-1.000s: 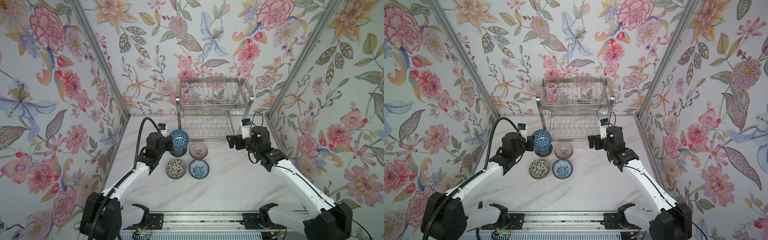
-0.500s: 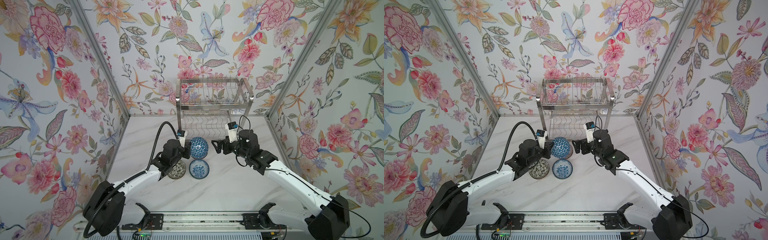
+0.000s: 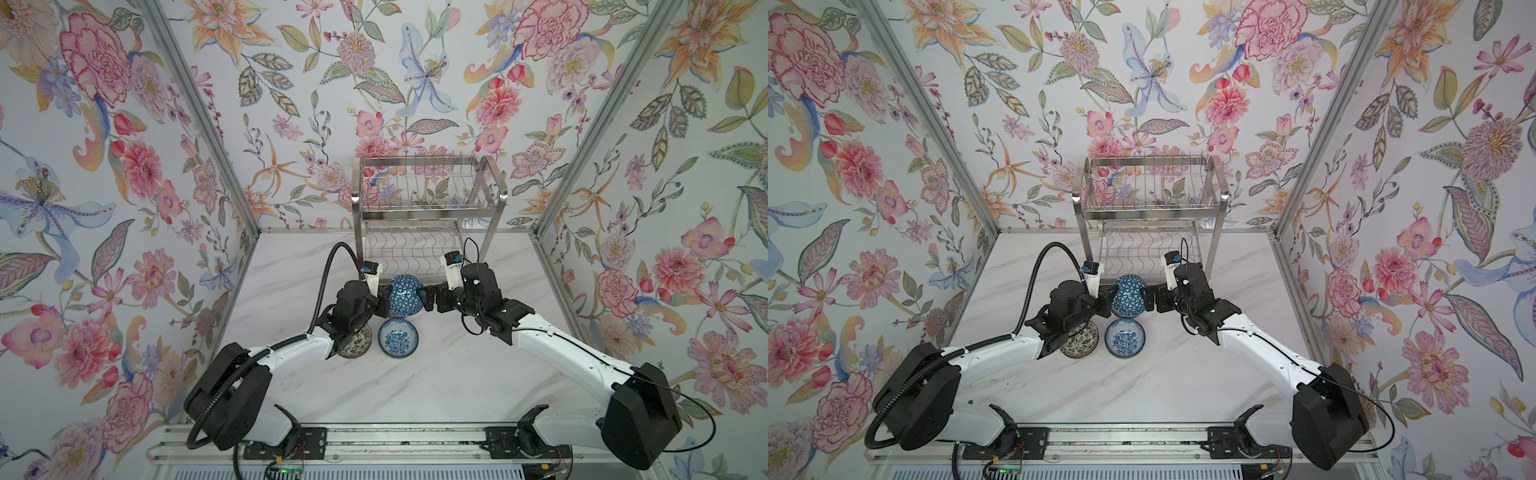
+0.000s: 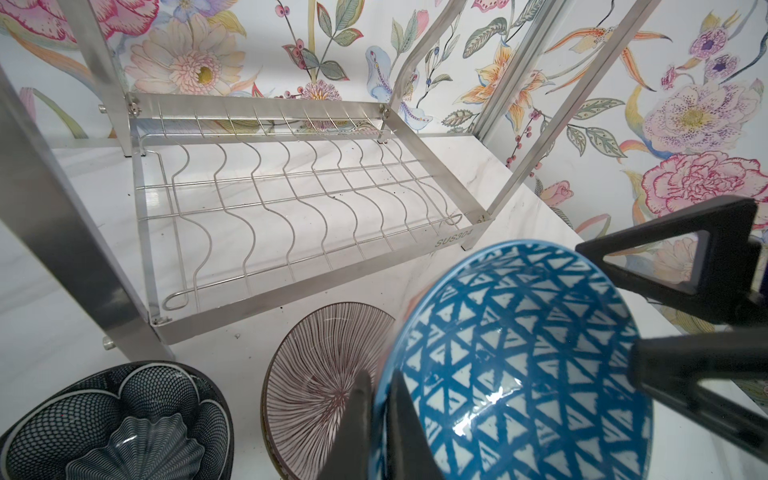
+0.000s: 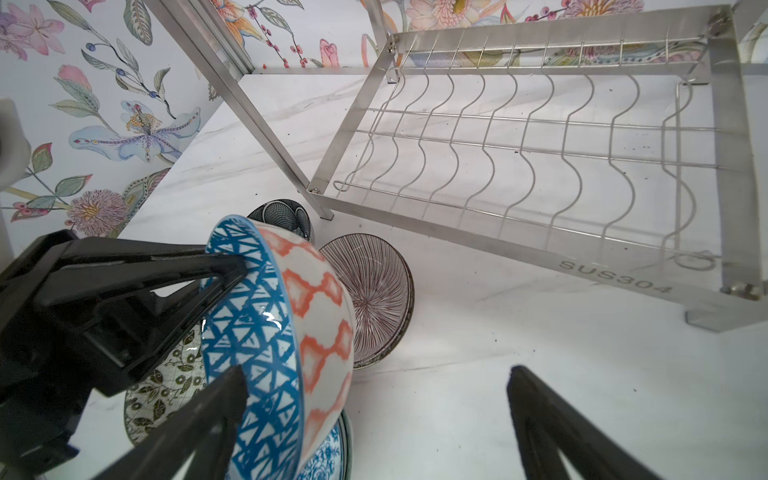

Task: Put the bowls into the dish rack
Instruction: 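Grasp the raised bowl with the right gripper beside the left gripper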

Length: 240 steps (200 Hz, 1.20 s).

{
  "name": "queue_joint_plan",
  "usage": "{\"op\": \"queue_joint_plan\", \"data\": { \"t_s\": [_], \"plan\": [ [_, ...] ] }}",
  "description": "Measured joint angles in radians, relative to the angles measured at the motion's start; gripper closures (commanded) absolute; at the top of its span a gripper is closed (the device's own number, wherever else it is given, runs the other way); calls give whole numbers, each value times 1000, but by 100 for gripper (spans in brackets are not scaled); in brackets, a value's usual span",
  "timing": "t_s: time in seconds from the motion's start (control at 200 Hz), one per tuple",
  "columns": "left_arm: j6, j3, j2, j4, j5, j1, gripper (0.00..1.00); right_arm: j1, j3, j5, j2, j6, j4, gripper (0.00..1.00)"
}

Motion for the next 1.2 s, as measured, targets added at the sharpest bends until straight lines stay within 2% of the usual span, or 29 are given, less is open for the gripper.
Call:
{"op": "queue_joint_plan", "data": {
  "t_s": [0.14, 0.295, 0.41, 0.651, 0.706, 0.776, 1.011, 1.166, 1.201],
  "plan": [
    [-4, 0, 5, 16, 14, 0, 100, 0, 0, 0, 26, 10, 5, 3],
    [-13, 0, 10, 42, 20, 0, 100, -2, 0, -15, 48, 38, 33, 17],
    [-18, 1, 28, 42, 22, 0, 100, -1, 1, -31, 86, 60, 53, 34],
    [-19, 4, 60, 32, 21, -7, 100, 9, 10, -54, 122, 106, 57, 89],
    [-25, 13, 59, 42, 24, -10, 100, 14, 13, -14, 130, 100, 40, 100],
    [-19, 37, 56, 56, 18, -26, 100, 8, 14, 25, 159, 114, 27, 100],
    [-7, 50, 57, 32, 25, -28, 100, 4, 21, 32, 165, 114, 4, 100],
    [14, 94, 55, -35, 24, -28, 18, 8, 35, 46, 153, 83, -23, 100],
    [26, 109, 48, -63, 20, -27, 3, 13, 42, 54, 145, 70, -37, 100]
  ]
}}
